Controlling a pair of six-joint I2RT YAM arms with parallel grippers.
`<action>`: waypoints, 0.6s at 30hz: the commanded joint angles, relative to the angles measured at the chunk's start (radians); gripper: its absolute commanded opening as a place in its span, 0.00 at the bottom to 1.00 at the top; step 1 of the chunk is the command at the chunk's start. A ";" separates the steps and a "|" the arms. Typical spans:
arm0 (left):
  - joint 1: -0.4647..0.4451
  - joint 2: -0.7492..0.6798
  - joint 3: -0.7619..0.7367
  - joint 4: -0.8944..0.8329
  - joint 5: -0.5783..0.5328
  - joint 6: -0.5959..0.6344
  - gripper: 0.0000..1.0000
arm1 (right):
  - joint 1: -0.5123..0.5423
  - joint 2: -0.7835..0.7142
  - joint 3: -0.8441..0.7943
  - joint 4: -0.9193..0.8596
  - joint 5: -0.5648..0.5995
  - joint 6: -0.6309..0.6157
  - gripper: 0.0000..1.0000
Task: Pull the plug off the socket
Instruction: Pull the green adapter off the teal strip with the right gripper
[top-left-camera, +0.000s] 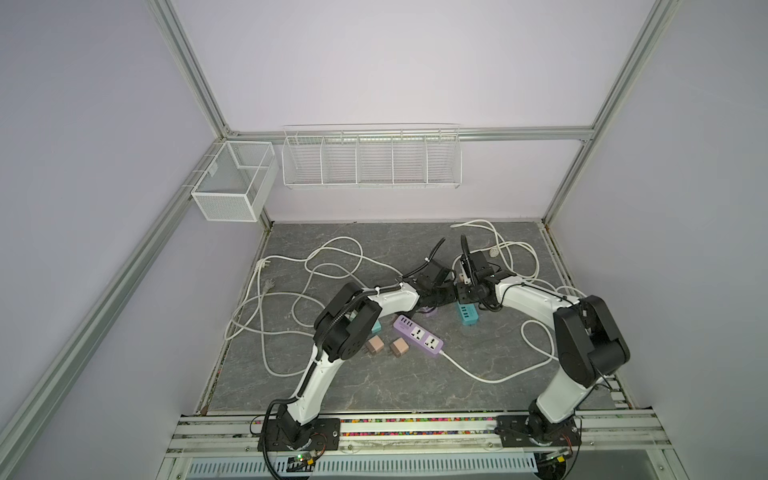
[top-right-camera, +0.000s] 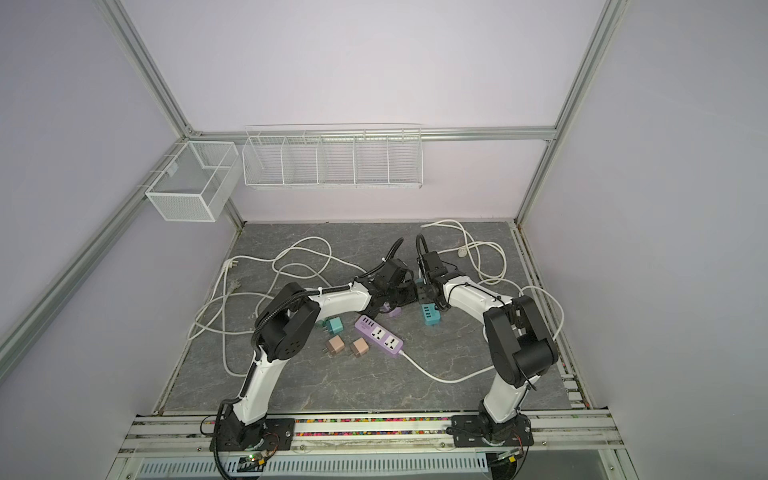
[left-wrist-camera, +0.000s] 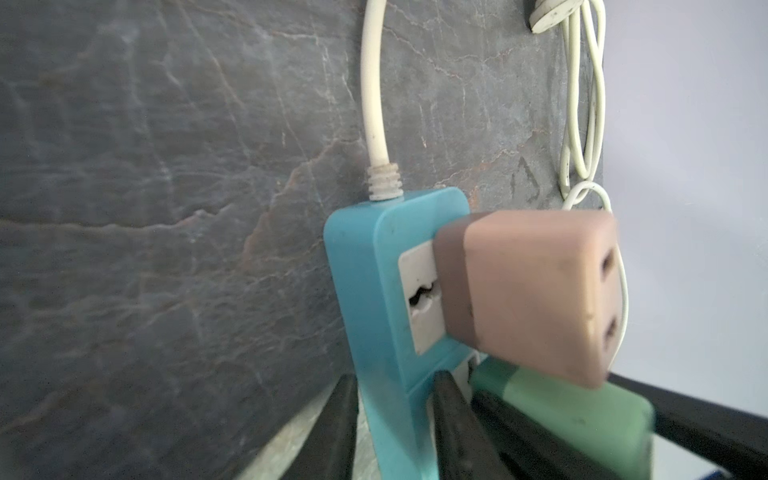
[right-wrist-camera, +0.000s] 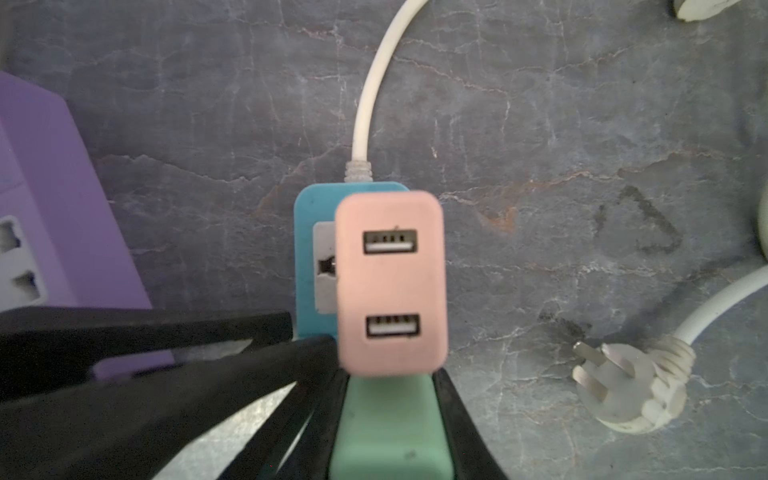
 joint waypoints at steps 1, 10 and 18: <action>-0.027 0.078 -0.047 -0.150 -0.055 0.006 0.31 | 0.025 -0.035 0.045 -0.039 0.056 -0.053 0.16; -0.026 0.081 -0.052 -0.132 -0.035 -0.002 0.30 | 0.007 -0.067 0.009 -0.006 -0.024 -0.027 0.12; -0.027 0.069 -0.057 -0.115 -0.029 0.001 0.30 | -0.080 -0.141 -0.033 -0.039 -0.037 -0.004 0.12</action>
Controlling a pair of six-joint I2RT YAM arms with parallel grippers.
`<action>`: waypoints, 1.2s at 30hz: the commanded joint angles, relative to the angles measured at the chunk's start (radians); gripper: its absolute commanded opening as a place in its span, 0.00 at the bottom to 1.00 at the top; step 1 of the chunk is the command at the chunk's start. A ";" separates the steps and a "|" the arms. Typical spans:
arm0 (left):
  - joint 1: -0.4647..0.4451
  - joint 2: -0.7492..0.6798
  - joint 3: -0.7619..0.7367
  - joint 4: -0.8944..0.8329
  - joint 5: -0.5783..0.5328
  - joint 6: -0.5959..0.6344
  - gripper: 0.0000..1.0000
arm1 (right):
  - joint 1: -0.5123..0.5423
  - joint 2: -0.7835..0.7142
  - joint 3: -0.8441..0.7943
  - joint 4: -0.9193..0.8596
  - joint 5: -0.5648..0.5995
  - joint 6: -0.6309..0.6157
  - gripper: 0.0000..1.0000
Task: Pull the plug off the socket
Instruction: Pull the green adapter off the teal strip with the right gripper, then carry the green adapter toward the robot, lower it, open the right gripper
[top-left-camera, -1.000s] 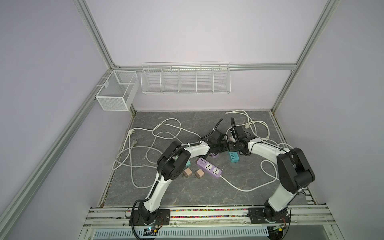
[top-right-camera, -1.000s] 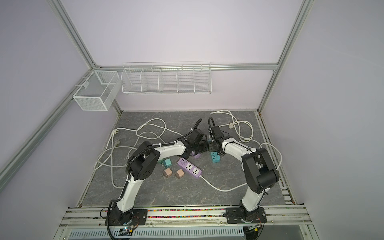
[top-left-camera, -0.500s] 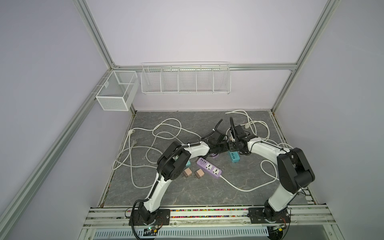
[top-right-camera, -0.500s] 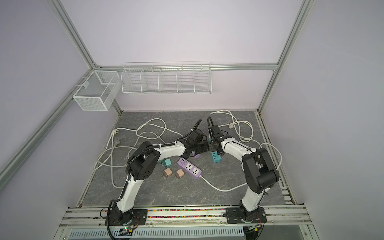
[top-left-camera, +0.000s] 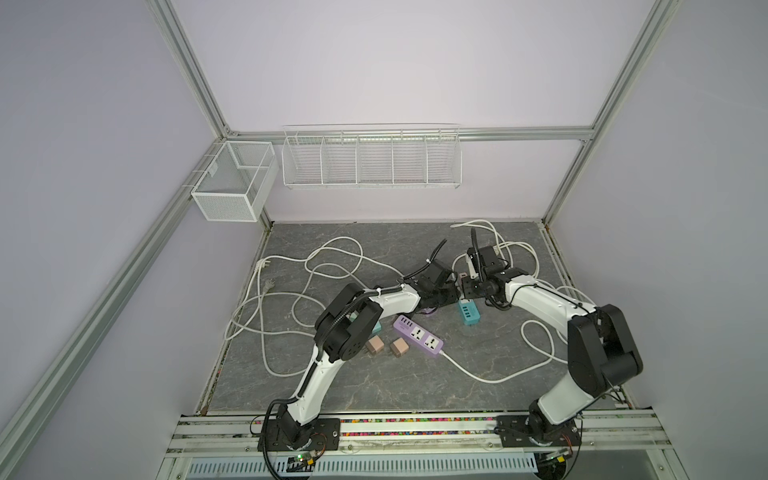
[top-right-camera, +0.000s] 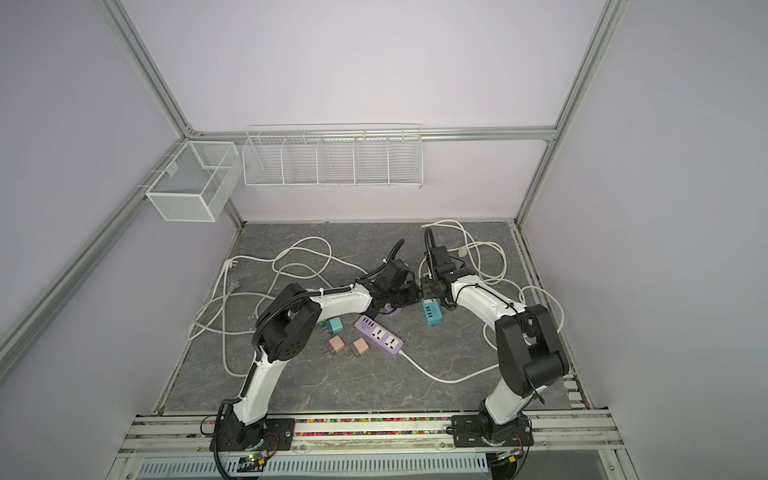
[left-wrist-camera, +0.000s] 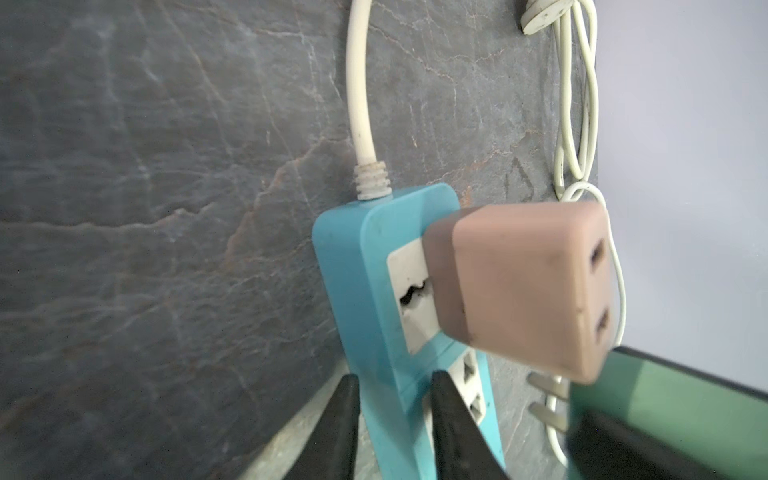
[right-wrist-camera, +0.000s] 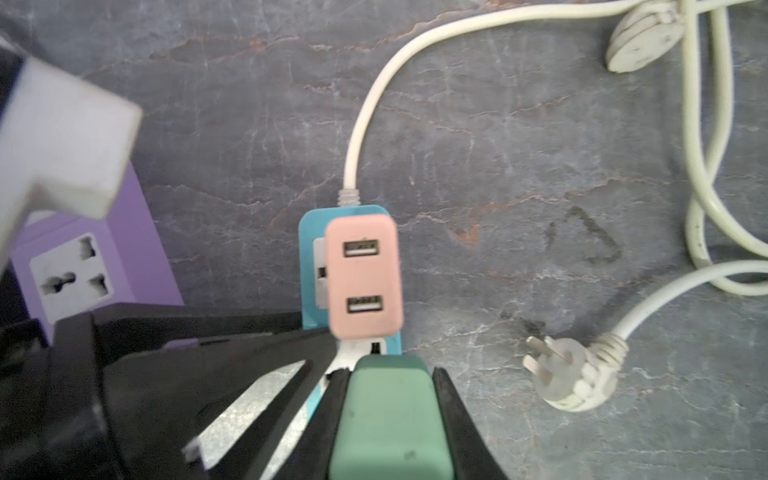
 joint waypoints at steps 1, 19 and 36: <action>-0.017 0.065 -0.050 -0.141 -0.021 0.007 0.30 | -0.028 -0.060 -0.034 -0.023 -0.009 0.020 0.11; 0.018 -0.117 0.016 -0.139 -0.049 0.083 0.36 | -0.080 -0.354 -0.137 -0.063 -0.280 0.080 0.13; 0.067 -0.498 -0.420 0.080 -0.112 0.094 0.41 | 0.031 -0.432 -0.380 0.138 -0.427 0.303 0.16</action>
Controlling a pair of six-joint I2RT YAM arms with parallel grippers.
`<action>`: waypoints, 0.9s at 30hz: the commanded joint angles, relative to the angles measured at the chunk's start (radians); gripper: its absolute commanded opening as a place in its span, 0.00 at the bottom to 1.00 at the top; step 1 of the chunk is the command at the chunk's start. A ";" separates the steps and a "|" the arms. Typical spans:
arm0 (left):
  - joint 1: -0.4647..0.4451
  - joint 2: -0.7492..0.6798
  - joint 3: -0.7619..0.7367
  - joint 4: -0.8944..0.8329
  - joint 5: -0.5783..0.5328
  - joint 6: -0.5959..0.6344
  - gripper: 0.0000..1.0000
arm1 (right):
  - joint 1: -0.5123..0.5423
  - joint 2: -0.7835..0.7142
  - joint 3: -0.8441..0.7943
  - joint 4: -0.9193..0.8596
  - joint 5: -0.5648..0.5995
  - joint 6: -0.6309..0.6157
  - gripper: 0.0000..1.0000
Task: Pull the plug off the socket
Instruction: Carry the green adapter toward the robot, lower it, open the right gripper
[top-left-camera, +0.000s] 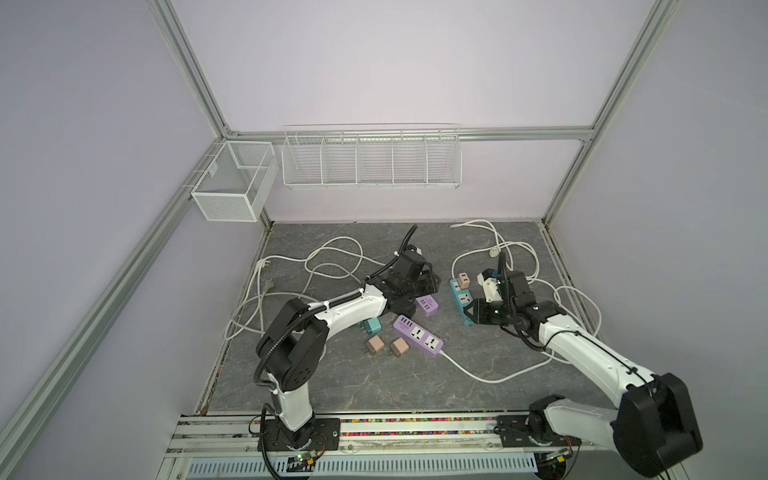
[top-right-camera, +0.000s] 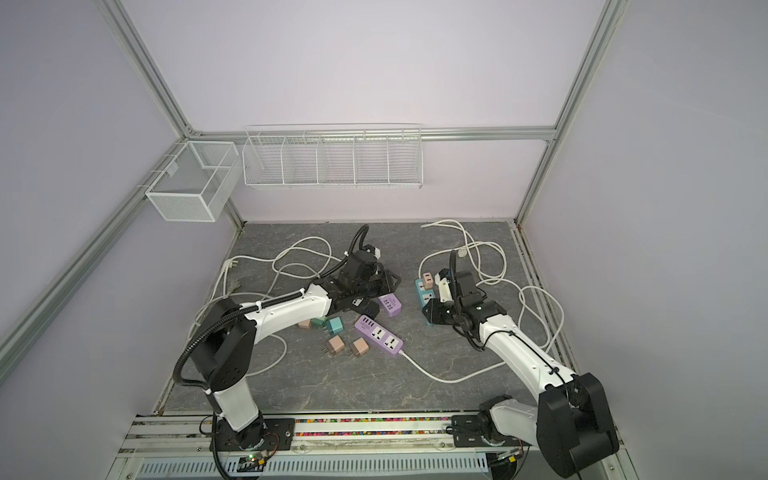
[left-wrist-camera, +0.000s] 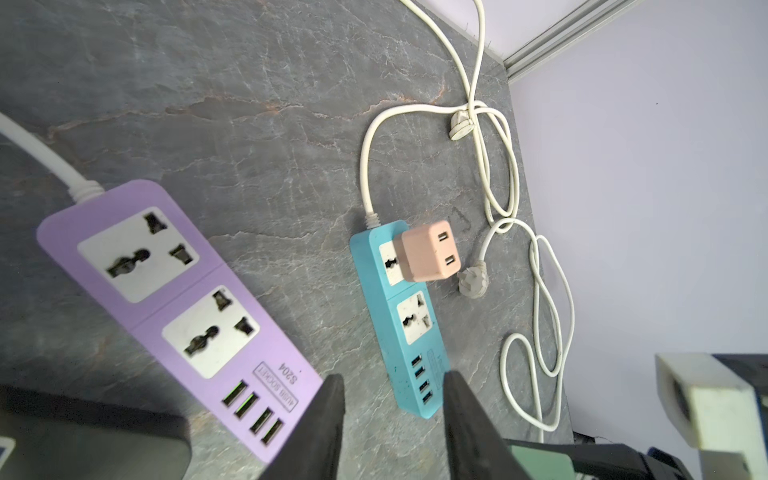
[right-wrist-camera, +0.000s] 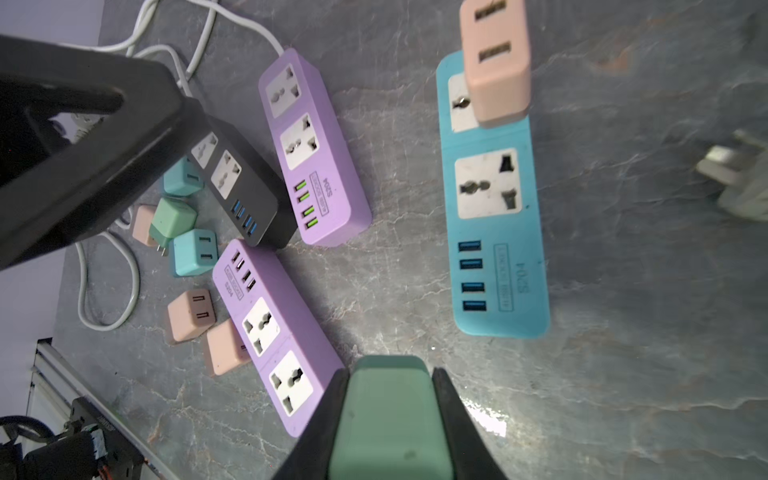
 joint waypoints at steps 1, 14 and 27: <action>-0.001 -0.051 -0.105 0.091 -0.027 -0.006 0.41 | 0.044 -0.010 -0.046 0.120 -0.011 0.091 0.16; 0.003 -0.133 -0.219 0.050 -0.068 -0.011 0.43 | 0.138 0.196 -0.126 0.460 -0.069 0.296 0.22; 0.004 -0.159 -0.247 0.040 -0.079 -0.021 0.44 | 0.178 0.340 -0.097 0.536 -0.061 0.328 0.22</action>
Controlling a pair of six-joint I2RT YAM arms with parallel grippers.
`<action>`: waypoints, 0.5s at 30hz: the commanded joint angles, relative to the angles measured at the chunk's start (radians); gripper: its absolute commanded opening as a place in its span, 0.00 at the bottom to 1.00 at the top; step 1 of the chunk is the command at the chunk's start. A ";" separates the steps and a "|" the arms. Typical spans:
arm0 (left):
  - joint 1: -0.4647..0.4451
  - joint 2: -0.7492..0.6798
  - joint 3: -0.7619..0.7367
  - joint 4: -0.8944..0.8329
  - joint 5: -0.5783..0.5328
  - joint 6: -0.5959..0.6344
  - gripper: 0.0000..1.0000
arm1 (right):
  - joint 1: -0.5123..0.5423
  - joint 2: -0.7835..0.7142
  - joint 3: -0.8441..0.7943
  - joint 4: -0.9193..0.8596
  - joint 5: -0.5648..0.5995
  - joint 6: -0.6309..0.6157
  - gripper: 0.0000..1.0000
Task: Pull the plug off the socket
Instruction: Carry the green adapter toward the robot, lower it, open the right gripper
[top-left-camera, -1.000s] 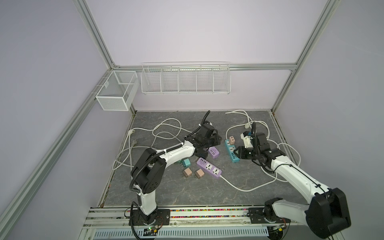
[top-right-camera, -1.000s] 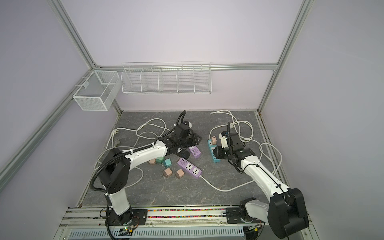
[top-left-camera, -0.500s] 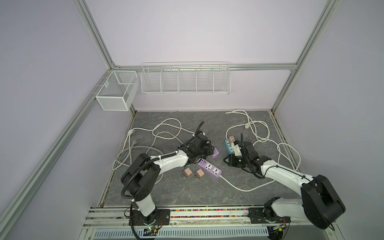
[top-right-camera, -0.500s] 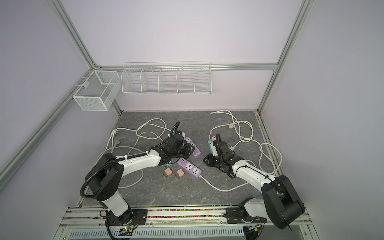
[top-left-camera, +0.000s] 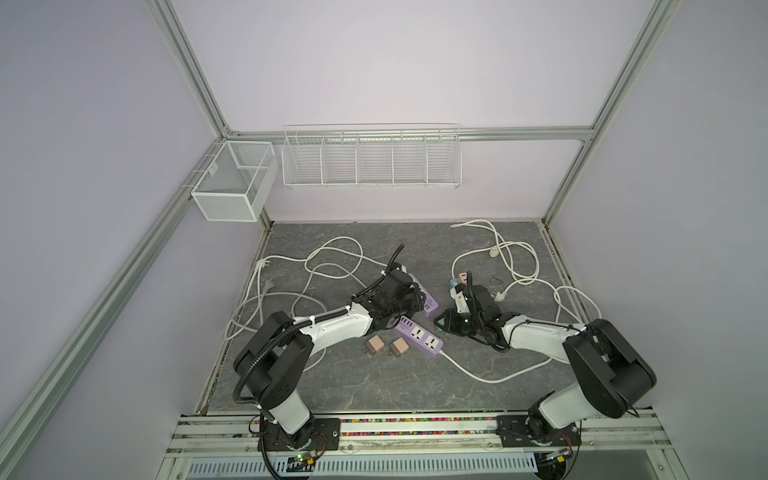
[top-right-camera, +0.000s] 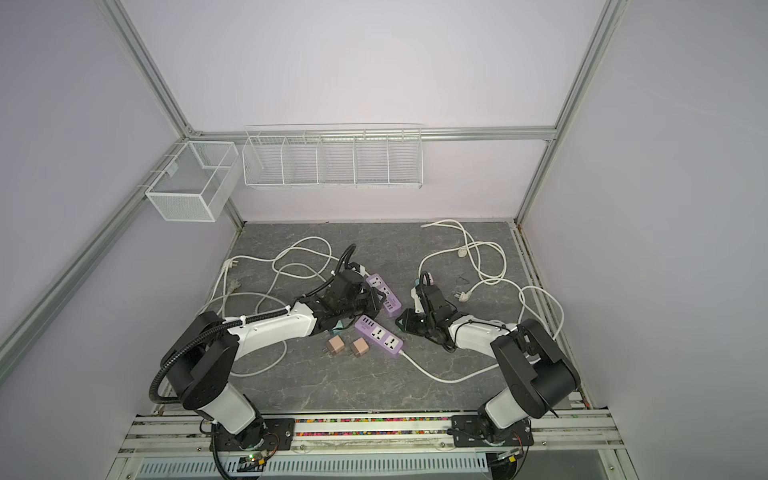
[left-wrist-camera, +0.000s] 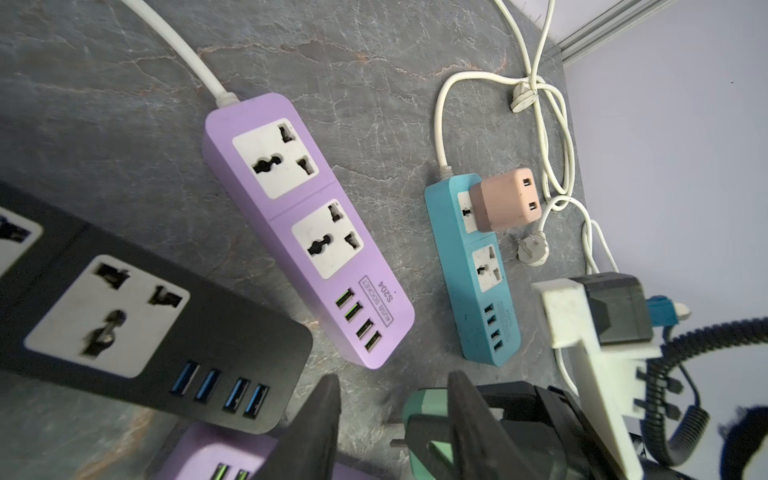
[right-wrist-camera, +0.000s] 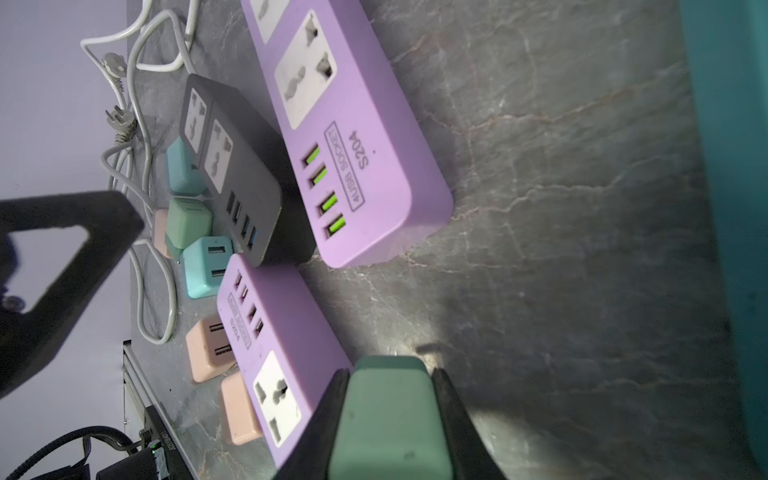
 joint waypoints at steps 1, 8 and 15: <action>0.004 -0.022 -0.010 -0.006 -0.015 -0.007 0.44 | 0.009 0.020 0.015 0.045 0.003 0.023 0.23; 0.002 -0.016 0.004 -0.023 -0.024 -0.017 0.45 | 0.010 0.029 0.016 0.016 0.013 0.003 0.34; 0.002 0.012 0.057 -0.075 -0.029 -0.015 0.48 | 0.010 0.014 0.023 -0.022 0.026 -0.032 0.46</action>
